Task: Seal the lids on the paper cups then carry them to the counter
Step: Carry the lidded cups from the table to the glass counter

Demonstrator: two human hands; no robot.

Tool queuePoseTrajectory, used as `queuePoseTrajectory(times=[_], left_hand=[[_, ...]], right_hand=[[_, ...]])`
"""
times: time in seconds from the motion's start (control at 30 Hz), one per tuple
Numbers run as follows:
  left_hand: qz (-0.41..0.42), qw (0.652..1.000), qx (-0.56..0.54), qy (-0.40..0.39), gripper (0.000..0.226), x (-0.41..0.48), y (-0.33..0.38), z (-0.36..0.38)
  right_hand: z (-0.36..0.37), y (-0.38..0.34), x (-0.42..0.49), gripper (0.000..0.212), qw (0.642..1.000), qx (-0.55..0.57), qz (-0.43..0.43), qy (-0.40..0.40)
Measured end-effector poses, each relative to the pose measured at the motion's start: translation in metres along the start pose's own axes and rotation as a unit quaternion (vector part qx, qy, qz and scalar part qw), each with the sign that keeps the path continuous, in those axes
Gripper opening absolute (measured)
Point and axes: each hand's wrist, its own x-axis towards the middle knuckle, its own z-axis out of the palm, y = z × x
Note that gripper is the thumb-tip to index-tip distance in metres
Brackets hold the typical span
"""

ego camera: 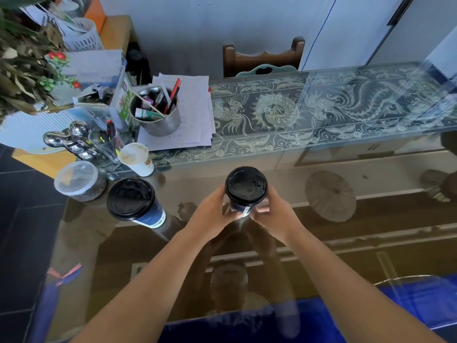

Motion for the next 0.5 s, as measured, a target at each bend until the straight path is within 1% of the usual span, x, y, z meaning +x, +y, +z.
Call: queuePoseTrajectory(times=[0.1, 0.17, 0.27, 0.33, 0.4, 0.5], left_hand=[[-0.047, 0.998, 0.023, -0.022, 0.080, -0.011, -0.007, 0.001], [-0.080, 0.995, 0.044, -0.031, 0.081, -0.020, -0.013, -0.002], [-0.093, 0.991, 0.083, -0.050, 0.079, -0.037, -0.017, -0.009], [-0.094, 0.988, 0.108, -0.055, 0.081, -0.052, -0.015, -0.015], [-0.094, 0.985, 0.132, -0.051, 0.082, -0.070, -0.011, -0.020], [-0.099, 0.981, 0.160, -0.051, 0.083, -0.106, -0.005, -0.023]], right_hand=[[0.003, 0.000, -0.008, 0.062, 0.999, -0.032, 0.020, -0.014], [0.005, -0.001, -0.014, 0.065, 0.997, -0.064, 0.035, -0.027], [0.006, -0.004, -0.029, 0.072, 0.992, -0.106, 0.052, -0.039], [0.006, -0.005, -0.039, 0.069, 0.988, -0.134, 0.060, -0.046], [0.005, -0.006, -0.052, 0.061, 0.985, -0.152, 0.064, -0.055], [0.006, -0.011, -0.080, 0.032, 0.982, -0.172, 0.044, -0.069]])
